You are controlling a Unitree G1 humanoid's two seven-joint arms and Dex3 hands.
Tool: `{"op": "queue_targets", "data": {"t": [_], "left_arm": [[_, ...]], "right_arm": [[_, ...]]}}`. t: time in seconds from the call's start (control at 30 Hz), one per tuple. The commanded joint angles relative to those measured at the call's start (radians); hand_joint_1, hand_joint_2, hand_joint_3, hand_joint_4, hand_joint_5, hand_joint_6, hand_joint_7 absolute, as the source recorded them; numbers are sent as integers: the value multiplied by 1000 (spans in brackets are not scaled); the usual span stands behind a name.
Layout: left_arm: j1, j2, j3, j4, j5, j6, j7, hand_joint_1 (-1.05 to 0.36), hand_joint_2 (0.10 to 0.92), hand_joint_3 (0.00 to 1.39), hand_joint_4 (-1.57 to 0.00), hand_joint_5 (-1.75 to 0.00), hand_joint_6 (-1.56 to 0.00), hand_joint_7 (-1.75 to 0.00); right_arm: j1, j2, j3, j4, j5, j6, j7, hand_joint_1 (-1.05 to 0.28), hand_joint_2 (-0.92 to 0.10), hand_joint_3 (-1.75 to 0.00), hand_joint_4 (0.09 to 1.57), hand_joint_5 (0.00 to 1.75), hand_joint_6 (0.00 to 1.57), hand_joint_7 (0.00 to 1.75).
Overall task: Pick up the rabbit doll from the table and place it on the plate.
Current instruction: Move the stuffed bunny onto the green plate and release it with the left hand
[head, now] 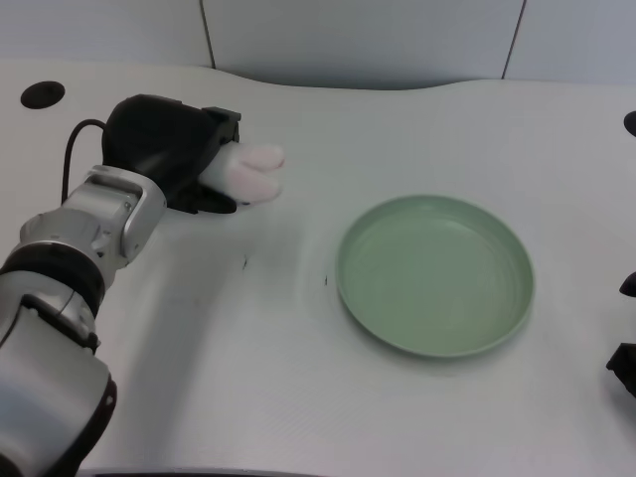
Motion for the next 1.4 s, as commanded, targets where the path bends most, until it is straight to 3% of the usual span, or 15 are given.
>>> {"op": "queue_targets", "data": {"t": [0.03,0.1,0.2,0.23,0.3,0.37,0.4,0.43,0.6,0.73,0.83,1.03,1.4], "left_arm": [[-28,3,-1,-3,4,-11,16,-558,921,214,-905,-1407,-858,-993],[-30,-16,4,-4,-5,-25,17,-535,921,221,-839,-1555,-749,-1301],[-32,-38,3,-5,-6,-34,15,-531,921,236,-789,-1654,-690,-1454],[-32,-58,7,-6,-12,-43,14,-536,921,244,-787,-1649,-693,-1435],[-32,-88,14,-7,-22,-60,10,-549,921,258,-832,-1547,-781,-1228],[-34,-113,12,-7,-20,-67,10,-551,921,266,-835,-1527,-802,-1187],[-35,-123,9,-7,-17,-68,12,-559,921,278,-796,-1657,-728,-1385],[-35,-128,7,-7,-15,-68,14,-562,921,283,-783,-1700,-693,-1468],[-34,-202,-6,-10,-9,-95,16,-517,921,249,-800,-1745,-594,-1724],[-36,-229,-24,-9,5,-95,18,-520,921,265,-811,-1746,-591,-1745],[-36,-260,-41,-9,13,-97,18,-516,921,252,-817,-1746,-589,-1746],[-40,-306,-80,-9,31,-90,12,-510,921,231,-797,-1746,-585,-1745],[-37,-332,-93,-8,37,-111,13,-491,921,206,-788,-1746,-582,-1746]], "right_arm": [[2,-16,-2,-2,7,9,-1,-461,-921,-230,1256,1746,944,1746],[2,-14,-1,-4,7,18,-7,-441,-921,-246,1234,1746,917,1746],[4,-12,0,-8,5,13,-10,-441,-921,-257,1229,1746,926,1746],[3,-10,0,-7,6,9,-5,-444,-921,-260,1231,1746,935,1746],[1,-9,-3,-3,9,10,1,-452,-921,-256,1229,1746,929,1746],[0,-8,-3,-2,9,8,2,-451,-921,-240,1210,1746,874,1746],[1,-7,-2,-4,8,2,1,-454,-921,-244,1217,1746,900,1746],[1,-6,-1,-5,6,-3,0,-455,-921,-246,1220,1746,910,1746],[2,-2,-1,-5,7,0,-3,-460,-921,-228,1249,1746,955,1746],[1,1,-4,-4,10,-2,-5,-453,-921,-222,1266,1746,958,1746],[-1,3,-2,-2,7,-13,-3,-458,-921,-228,1261,1746,942,1746],[-3,9,5,-4,2,-28,-5,-463,-921,-225,1237,1746,913,1746],[-2,11,11,-2,2,-29,-4,-458,-921,-217,1189,1746,872,1746]]}}
